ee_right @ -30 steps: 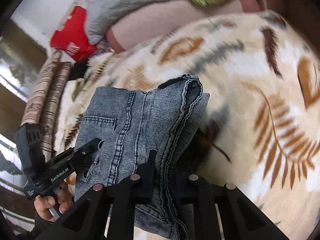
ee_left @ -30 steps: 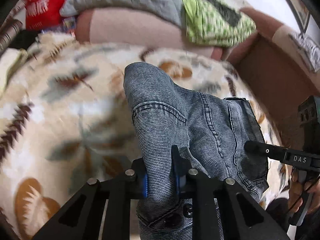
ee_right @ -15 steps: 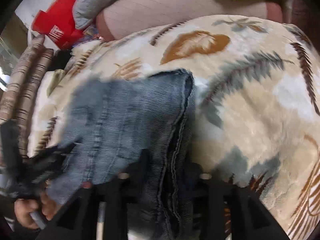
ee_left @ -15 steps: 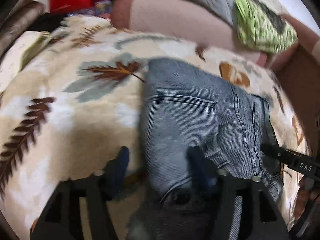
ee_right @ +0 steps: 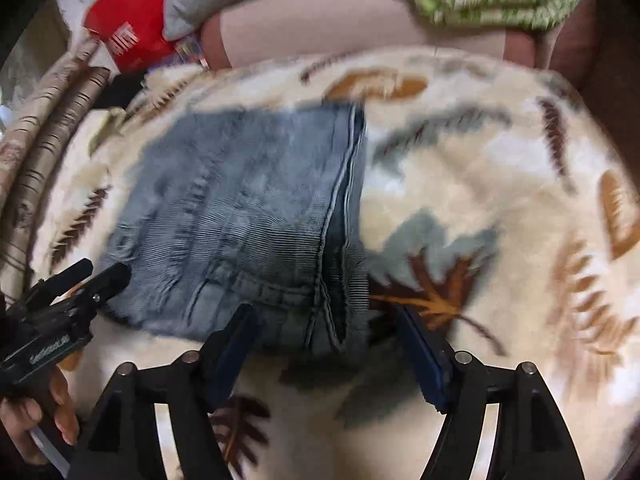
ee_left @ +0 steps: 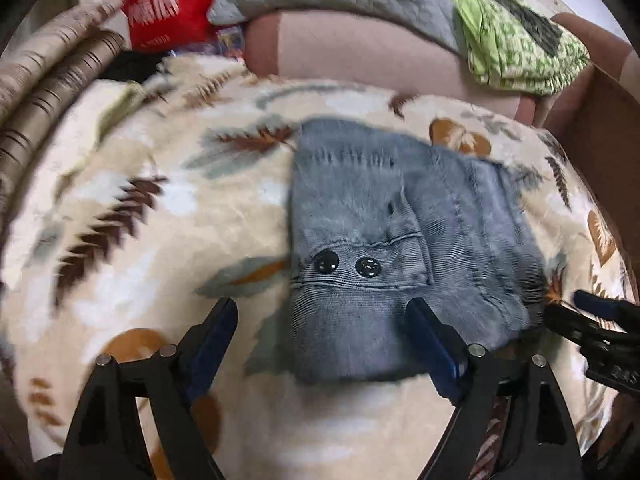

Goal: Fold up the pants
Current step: 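Release the folded jeans and lift both tools away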

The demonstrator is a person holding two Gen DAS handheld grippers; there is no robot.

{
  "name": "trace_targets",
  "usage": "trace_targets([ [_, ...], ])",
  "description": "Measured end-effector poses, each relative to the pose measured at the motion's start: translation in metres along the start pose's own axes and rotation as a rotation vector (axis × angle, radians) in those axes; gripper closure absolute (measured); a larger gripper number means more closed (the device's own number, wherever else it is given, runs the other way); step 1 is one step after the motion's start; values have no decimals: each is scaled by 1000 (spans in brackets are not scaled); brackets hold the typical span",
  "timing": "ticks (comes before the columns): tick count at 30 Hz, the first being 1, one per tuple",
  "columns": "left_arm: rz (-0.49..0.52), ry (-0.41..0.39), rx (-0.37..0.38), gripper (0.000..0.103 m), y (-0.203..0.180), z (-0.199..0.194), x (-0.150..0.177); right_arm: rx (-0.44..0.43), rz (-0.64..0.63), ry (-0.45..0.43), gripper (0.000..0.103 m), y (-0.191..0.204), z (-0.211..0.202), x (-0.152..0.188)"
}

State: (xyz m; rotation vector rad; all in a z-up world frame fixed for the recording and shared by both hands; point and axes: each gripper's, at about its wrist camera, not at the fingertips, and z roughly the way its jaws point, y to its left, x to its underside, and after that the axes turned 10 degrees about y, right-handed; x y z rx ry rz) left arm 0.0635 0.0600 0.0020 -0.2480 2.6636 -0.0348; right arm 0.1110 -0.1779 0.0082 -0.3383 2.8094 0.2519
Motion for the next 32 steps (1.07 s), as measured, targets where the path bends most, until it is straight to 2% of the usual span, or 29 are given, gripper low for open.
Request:
trace_targets([
  [3, 31, -51, 4, 16, -5, -33, 10, 76, -74, -71, 0, 11, -43, 19],
  [4, 36, -66, 11, 15, -7, -43, 15, 95, -93, -97, 0, 15, -56, 28],
  [6, 31, -80, 32, 7, -8, -57, 24, 130, -109, -113, 0, 18, -71, 36],
  [12, 33, -83, 54, 6, -16, -82, 42, 208, -135, -92, 0, 18, -83, 51],
  [19, 50, -105, 19, 6, -21, -100, 46, 224, -134, -87, 0, 20, -88, 60],
  [32, 80, -94, -9, 4, -26, -98, 38, 204, -147, -98, 0, 33, -88, 49],
])
